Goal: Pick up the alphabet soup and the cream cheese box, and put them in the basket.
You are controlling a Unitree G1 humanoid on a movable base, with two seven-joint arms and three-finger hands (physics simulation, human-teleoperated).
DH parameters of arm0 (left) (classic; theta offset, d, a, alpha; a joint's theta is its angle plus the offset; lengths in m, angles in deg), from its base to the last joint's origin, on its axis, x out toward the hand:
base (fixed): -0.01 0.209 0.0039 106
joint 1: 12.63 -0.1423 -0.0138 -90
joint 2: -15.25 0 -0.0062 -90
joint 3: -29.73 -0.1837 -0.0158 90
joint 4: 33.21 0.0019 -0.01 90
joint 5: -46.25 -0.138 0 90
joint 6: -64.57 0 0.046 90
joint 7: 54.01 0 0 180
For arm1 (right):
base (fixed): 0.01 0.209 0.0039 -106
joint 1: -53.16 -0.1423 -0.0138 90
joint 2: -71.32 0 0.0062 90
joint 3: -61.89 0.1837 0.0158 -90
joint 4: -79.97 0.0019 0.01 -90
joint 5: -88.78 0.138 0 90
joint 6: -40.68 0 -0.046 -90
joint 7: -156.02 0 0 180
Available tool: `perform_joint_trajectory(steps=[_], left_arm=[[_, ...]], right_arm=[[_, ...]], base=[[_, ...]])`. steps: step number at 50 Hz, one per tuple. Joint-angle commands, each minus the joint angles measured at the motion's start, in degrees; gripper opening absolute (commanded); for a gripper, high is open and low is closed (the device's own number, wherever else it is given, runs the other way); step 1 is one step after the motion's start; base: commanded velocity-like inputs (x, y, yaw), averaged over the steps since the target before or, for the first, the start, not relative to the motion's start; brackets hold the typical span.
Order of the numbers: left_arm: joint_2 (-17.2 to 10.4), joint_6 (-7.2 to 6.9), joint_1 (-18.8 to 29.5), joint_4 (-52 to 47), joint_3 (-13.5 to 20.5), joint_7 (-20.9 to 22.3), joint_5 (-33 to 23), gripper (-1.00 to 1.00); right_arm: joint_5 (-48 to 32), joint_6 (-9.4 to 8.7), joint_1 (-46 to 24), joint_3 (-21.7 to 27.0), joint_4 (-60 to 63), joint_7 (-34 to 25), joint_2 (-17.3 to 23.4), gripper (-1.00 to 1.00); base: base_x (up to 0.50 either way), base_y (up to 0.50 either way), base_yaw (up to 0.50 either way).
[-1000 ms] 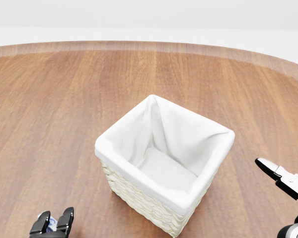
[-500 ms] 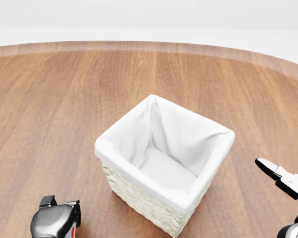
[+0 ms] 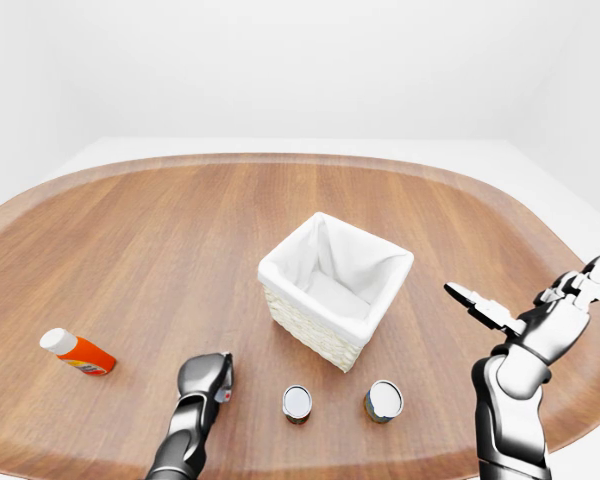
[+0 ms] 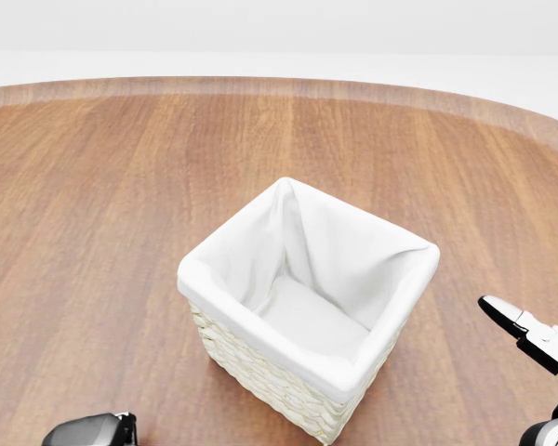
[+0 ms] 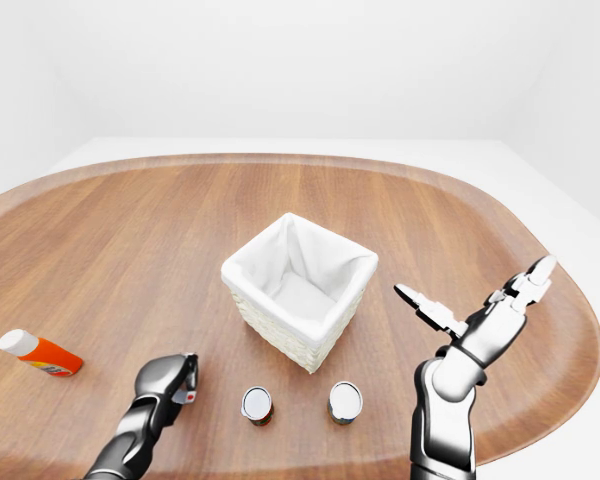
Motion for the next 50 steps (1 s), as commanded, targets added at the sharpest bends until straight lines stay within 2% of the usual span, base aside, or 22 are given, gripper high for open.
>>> perform_joint_trajectory(steps=[1,11,17,20,21,22,23,24,28,33,38,43,47,50], left_arm=[[0.04,0.00,-12.47,-9.38,2.27,3.11,-0.53,-1.00],[1.75,0.00,-17.90,-23.07,5.06,4.76,-4.23,-1.00],[3.10,0.00,-20.82,-31.86,5.99,7.40,-6.07,-1.00],[3.51,0.00,-21.04,-34.14,6.14,7.52,-7.39,-1.00],[4.11,0.00,-20.62,-34.89,6.45,5.84,-7.83,-1.00],[4.55,0.00,-20.73,-35.22,6.63,6.35,-7.97,-1.00],[5.99,0.00,-20.38,-36.48,7.51,4.50,-9.19,-1.00],[4.60,0.00,-20.73,-36.96,6.65,5.23,-8.78,-1.00],[5.43,0.00,-20.93,-38.64,6.55,6.79,-9.47,-1.00],[6.37,0.00,-23.40,-46.00,6.77,8.23,-8.11,-1.00],[6.94,0.00,-24.65,-51.53,6.87,10.91,-9.58,-1.00],[7.63,0.00,-24.23,-53.15,7.30,13.98,-9.72,-1.00],[7.69,0.00,-22.90,-52.09,7.24,14.50,-12.11,-1.00],[7.86,0.00,-23.05,-52.88,7.22,14.87,-11.74,-1.00]], right_arm=[[0.05,0.00,-0.07,0.07,-0.53,0.00,0.04,1.00],[0.12,0.00,0.01,0.04,-0.39,0.00,0.06,1.00],[0.11,0.00,-0.07,0.03,-0.48,0.00,0.06,1.00],[0.12,0.00,-0.03,0.04,-0.34,0.00,0.06,1.00],[0.12,0.00,-0.04,0.03,-0.38,0.00,0.06,1.00],[0.11,0.00,-0.03,0.03,-0.34,0.00,0.06,1.00],[0.12,0.00,0.03,0.04,-0.11,0.00,0.03,1.00],[0.13,0.00,-0.04,0.05,-0.36,0.00,0.05,1.00],[0.11,0.00,0.03,-0.01,-0.07,0.00,0.03,1.00],[0.11,0.00,0.16,0.06,0.36,0.00,-0.06,1.00],[0.04,0.00,0.07,0.05,0.03,0.00,-0.06,1.00],[0.01,0.00,0.10,0.01,0.25,0.00,-0.09,1.00],[0.05,0.00,0.12,0.02,0.25,0.00,-0.07,1.00],[0.04,0.00,0.12,0.02,0.16,0.00,-0.09,1.00]], base=[[0.00,0.00,0.00],[0.00,0.00,0.00],[0.00,0.00,0.00],[0.00,0.00,0.00],[0.00,0.00,0.00],[0.00,0.00,0.00],[0.00,0.00,0.00],[0.00,0.00,0.00],[0.00,0.00,0.00],[0.00,0.00,0.00],[0.00,0.00,0.00],[0.00,0.00,0.00],[0.00,0.00,0.00],[0.00,0.00,0.00]])
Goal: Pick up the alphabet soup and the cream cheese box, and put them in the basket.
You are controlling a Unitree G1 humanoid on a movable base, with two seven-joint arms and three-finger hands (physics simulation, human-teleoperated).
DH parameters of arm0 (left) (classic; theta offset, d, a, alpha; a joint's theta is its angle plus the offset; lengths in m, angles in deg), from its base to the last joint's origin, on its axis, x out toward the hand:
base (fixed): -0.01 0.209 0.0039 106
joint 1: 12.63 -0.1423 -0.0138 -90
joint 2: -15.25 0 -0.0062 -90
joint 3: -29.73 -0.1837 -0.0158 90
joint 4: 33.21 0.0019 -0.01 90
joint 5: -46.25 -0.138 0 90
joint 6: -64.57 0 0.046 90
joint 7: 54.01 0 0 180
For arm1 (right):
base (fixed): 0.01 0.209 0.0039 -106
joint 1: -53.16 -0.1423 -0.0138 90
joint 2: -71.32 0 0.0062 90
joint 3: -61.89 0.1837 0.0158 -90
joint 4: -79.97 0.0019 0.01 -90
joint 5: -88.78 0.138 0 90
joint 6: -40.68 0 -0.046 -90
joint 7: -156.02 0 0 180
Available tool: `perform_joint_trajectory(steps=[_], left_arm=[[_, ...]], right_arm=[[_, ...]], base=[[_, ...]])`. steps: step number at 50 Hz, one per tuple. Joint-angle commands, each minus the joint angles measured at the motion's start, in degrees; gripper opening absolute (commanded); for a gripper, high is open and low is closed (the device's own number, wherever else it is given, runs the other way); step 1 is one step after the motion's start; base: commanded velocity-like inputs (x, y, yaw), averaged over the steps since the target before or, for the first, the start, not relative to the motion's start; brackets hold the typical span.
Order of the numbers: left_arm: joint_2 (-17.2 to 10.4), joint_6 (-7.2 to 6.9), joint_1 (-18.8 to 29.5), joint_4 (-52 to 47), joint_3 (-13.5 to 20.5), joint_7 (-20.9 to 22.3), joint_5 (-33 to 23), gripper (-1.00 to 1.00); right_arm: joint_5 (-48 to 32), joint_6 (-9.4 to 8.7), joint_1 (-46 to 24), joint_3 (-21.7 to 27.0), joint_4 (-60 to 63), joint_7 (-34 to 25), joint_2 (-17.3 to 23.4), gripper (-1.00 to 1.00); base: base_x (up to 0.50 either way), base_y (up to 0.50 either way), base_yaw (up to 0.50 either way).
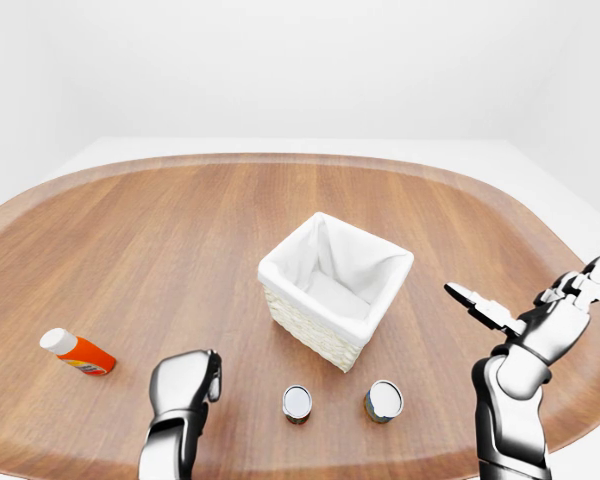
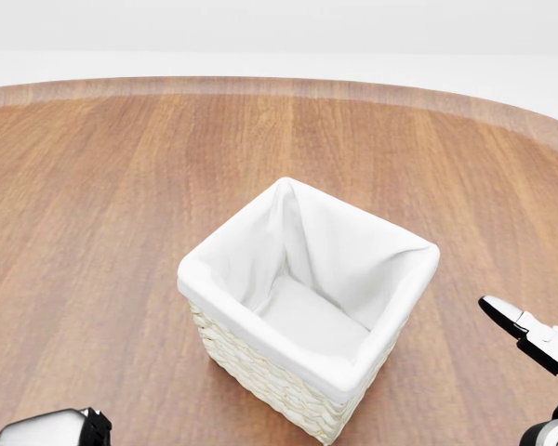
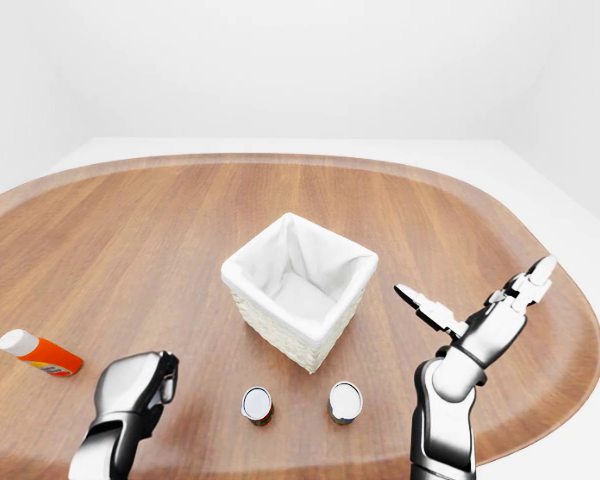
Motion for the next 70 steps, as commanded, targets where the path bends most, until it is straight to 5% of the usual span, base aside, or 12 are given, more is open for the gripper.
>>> perform_joint_trajectory(steps=[1,7,17,39,49,70], left_arm=[[0.83,0.00,0.03,-5.11,-0.15,1.61,-0.51,-1.00],[0.96,0.00,0.56,-8.95,0.07,4.41,-1.75,-1.00],[2.36,0.00,4.08,-17.34,0.40,16.66,-7.57,-1.00],[4.23,0.00,9.94,-20.68,-1.79,26.01,-12.74,-1.00],[5.20,0.00,15.08,-28.02,-3.52,36.03,-18.01,-1.00],[8.15,0.00,25.03,-34.74,-4.76,36.53,-27.95,-1.00]], right_arm=[[-0.01,0.00,0.00,0.00,-0.09,0.00,-0.03,1.00],[-0.02,0.00,-0.09,-0.02,-0.26,0.00,0.02,1.00],[0.09,0.00,0.03,0.06,-0.17,0.00,0.03,1.00],[0.22,0.00,-0.01,0.11,-0.28,0.00,0.05,1.00],[0.24,0.00,0.01,0.11,-0.23,0.00,0.04,1.00],[0.23,0.00,0.08,0.10,0.03,0.00,-0.03,1.00]], base=[[0.00,0.00,0.00],[0.00,0.00,0.00],[0.00,0.00,0.00],[0.00,0.00,0.00],[0.00,0.00,0.00],[0.00,0.00,0.00]])
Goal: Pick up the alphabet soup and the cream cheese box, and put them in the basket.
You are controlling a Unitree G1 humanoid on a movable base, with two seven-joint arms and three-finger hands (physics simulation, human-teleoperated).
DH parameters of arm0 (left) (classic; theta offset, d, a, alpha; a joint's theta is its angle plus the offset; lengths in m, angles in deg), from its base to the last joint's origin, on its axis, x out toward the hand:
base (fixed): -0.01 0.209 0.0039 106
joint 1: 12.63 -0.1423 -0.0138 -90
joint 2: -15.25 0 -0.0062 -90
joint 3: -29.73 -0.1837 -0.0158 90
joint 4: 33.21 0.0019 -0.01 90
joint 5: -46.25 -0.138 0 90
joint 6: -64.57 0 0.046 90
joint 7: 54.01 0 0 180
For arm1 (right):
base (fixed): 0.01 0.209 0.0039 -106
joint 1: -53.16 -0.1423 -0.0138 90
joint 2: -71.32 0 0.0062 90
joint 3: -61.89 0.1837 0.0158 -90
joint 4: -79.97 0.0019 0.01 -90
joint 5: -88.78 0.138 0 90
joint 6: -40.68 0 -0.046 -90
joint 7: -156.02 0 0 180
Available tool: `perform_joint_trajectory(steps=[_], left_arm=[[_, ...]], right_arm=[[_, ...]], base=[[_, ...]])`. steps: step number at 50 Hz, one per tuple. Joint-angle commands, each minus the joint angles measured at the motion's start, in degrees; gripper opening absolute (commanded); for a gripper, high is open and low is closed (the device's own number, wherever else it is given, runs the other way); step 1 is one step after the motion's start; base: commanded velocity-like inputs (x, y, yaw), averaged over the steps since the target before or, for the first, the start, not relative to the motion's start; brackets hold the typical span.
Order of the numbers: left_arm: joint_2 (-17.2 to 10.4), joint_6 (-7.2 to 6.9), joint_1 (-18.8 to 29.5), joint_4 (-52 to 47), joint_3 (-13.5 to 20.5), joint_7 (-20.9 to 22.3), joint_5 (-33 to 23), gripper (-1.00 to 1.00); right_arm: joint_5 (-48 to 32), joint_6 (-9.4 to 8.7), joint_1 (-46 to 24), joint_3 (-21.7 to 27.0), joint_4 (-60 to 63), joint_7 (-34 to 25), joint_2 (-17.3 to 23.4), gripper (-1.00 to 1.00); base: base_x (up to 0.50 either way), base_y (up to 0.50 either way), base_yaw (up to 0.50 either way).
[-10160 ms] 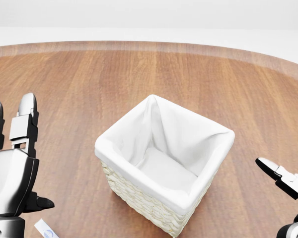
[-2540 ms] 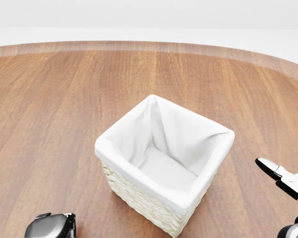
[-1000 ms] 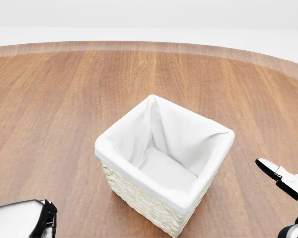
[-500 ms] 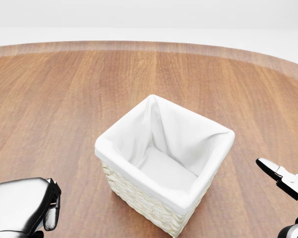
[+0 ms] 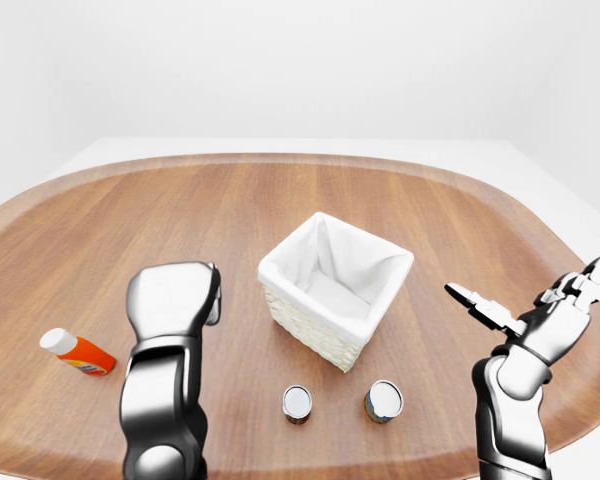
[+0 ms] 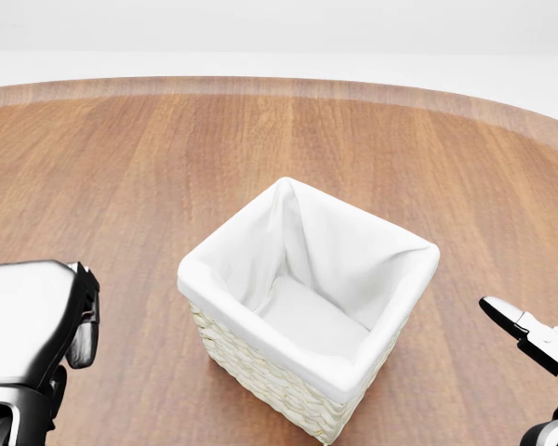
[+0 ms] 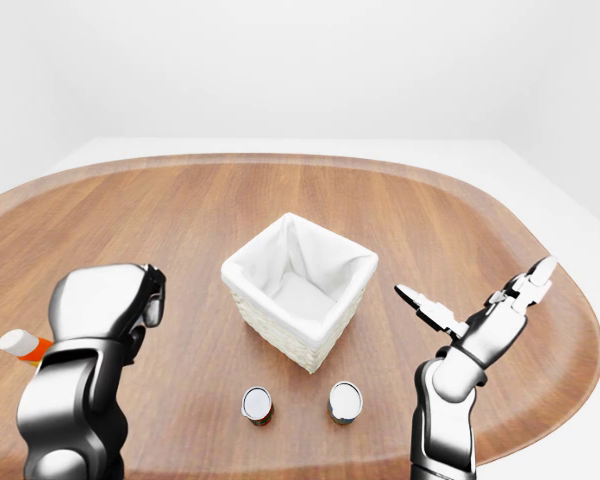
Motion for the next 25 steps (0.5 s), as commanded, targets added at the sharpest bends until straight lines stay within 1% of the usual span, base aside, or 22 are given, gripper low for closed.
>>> perform_joint_trajectory(steps=[1,2,3,5,6,7,9,10,14,18,19,21,22,23,25], left_arm=[[1.56,0.00,5.33,-2.42,-2.34,0.00,-5.36,-1.00],[1.59,0.00,6.11,-2.11,-2.54,0.00,-5.90,-1.00],[1.43,0.00,8.69,-1.48,-3.03,0.00,-8.13,-1.00],[1.65,0.00,11.08,-1.10,-2.77,0.00,-9.03,-1.00],[1.49,0.00,12.85,-0.86,-2.33,0.00,-9.51,-1.00],[1.45,0.00,15.61,-0.16,-1.75,0.00,-9.88,-1.00],[1.59,0.00,17.58,0.86,-1.98,0.00,-10.48,-1.00],[1.57,0.00,18.18,1.54,-2.14,0.00,-10.63,-1.00],[-0.05,0.00,21.14,4.16,-4.43,0.00,-10.68,-1.00],[-0.41,0.00,24.07,7.73,-6.41,0.00,-10.68,-1.00],[-0.55,0.00,24.15,7.82,-6.59,0.00,-10.68,-1.00],[0.95,0.00,25.46,10.46,-6.09,0.00,-10.68,-1.00],[1.11,0.00,25.48,10.52,-5.93,0.00,-10.68,-1.00],[2.40,0.00,25.97,12.87,-5.46,0.00,-10.60,-1.00],[2.68,0.00,26.16,13.16,-5.34,0.00,-10.68,-1.00]], right_arm=[[-0.01,0.00,0.11,0.00,0.56,0.00,-0.08,1.00],[-0.02,0.00,0.09,0.01,0.53,0.00,-0.08,1.00],[-0.05,0.00,-0.13,0.03,-0.38,0.00,0.00,1.00],[0.09,0.00,-0.06,0.05,-0.23,0.00,0.03,1.00],[0.11,0.00,-0.01,0.05,0.12,0.00,0.01,1.00],[0.02,0.00,-0.04,0.00,0.28,0.00,-0.01,1.00],[0.02,0.00,-0.07,-0.02,0.30,0.00,0.00,1.00],[0.03,0.00,-0.10,0.00,0.17,0.00,0.02,1.00],[0.15,0.00,-0.19,0.06,-0.22,0.00,0.09,1.00],[0.18,0.00,-0.09,0.05,-0.04,0.00,0.07,1.00],[0.17,0.00,-0.09,0.05,-0.04,0.00,0.06,1.00],[0.23,0.00,-0.05,0.07,0.10,0.00,0.05,1.00],[0.22,0.00,-0.05,0.08,0.11,0.00,0.04,1.00],[0.24,0.00,-0.09,0.09,-0.04,0.00,0.05,1.00],[0.24,0.00,-0.08,0.08,-0.01,0.00,0.06,1.00]], base=[[0.00,0.00,0.00],[0.00,0.00,0.00],[0.00,0.00,0.00],[0.00,0.00,0.00],[0.00,0.00,0.00],[0.00,0.00,0.00],[0.00,0.00,0.00],[0.00,0.00,0.00],[0.00,0.00,0.00],[0.00,0.00,0.00],[0.00,0.00,0.00],[0.00,0.00,0.00],[0.00,0.00,0.00],[0.00,0.00,0.00],[0.00,0.00,0.00]])
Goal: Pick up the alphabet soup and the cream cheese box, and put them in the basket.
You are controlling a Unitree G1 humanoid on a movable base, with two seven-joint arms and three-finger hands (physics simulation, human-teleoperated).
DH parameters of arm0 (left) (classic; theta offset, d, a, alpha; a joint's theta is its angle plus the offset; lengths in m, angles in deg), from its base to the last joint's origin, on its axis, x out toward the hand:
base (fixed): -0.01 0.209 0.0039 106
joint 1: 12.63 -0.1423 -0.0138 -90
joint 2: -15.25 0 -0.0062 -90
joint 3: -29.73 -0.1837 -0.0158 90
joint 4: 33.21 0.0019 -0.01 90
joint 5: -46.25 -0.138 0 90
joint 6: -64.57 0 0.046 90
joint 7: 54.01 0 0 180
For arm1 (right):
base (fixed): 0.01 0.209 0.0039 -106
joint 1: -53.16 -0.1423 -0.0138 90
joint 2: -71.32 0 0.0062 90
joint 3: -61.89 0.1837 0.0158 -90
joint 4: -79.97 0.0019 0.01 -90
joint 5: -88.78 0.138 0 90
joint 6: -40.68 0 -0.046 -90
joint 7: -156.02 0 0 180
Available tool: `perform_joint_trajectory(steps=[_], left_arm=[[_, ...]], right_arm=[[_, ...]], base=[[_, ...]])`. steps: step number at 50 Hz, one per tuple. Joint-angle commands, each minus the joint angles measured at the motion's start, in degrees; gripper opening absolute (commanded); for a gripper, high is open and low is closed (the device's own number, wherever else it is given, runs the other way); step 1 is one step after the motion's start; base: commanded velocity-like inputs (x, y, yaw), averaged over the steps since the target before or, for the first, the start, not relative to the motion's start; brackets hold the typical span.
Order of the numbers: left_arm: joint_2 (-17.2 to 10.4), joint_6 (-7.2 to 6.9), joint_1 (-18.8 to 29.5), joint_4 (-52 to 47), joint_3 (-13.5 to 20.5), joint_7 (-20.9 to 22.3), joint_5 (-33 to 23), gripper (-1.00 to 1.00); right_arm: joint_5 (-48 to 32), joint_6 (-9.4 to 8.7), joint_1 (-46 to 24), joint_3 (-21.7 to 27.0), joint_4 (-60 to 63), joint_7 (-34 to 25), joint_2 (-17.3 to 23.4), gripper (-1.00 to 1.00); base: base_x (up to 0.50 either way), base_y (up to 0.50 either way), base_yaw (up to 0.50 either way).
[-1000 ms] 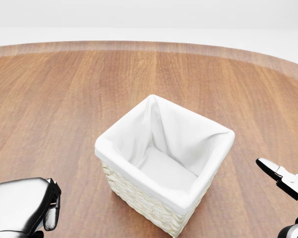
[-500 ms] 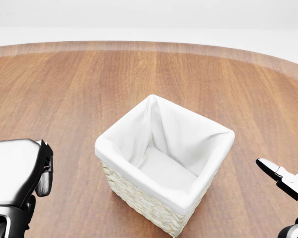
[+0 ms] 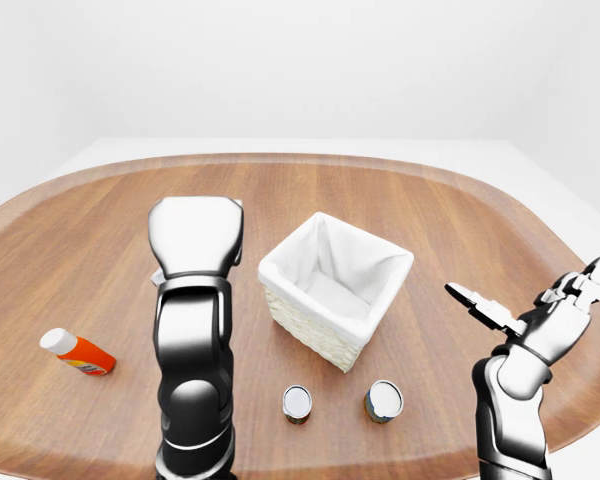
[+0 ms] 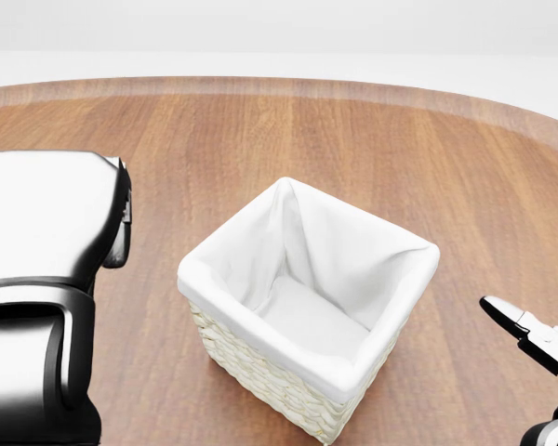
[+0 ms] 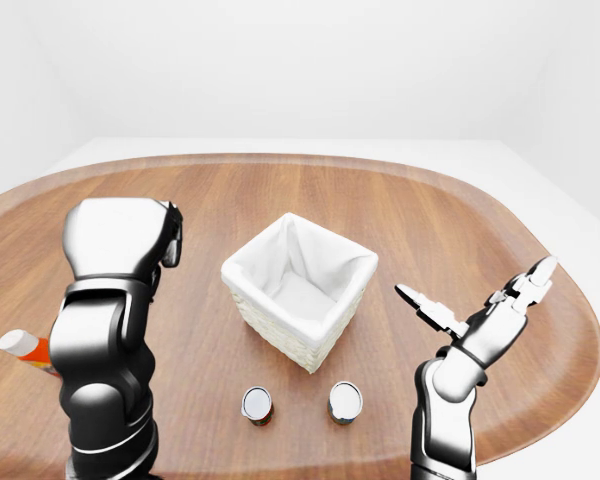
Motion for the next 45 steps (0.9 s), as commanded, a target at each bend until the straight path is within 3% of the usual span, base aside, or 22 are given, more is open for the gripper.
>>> perform_joint_trajectory(steps=[1,4,5,10,24,45], left_arm=[[1.68,0.00,6.14,6.76,-1.61,0.00,-1.80,-1.00],[1.67,0.00,6.14,6.76,-1.61,0.00,-1.80,-1.00],[3.05,0.00,7.40,10.70,-1.61,0.00,-1.20,-1.00],[4.49,0.00,7.78,13.83,-2.71,0.00,-0.35,-1.00],[7.74,0.00,10.33,15.58,-4.82,0.00,-0.91,-1.00],[10.69,0.00,11.25,23.61,-6.72,0.00,1.87,-1.00]], right_arm=[[0.09,0.00,0.00,0.03,0.00,0.00,0.01,1.00],[0.09,0.00,0.00,0.03,0.00,0.00,0.01,1.00],[0.06,0.00,0.07,-0.02,0.38,0.00,-0.04,1.00],[0.06,0.00,-0.03,-0.02,-0.06,0.00,-0.01,1.00],[0.21,0.00,-0.03,0.04,-0.11,0.00,0.03,1.00],[0.30,0.00,0.02,0.05,0.09,0.00,0.01,1.00]], base=[[0.00,0.00,0.00],[0.00,0.00,0.00],[0.00,0.00,0.00],[0.00,0.00,0.00],[0.00,0.00,0.00],[0.00,0.00,0.00]])
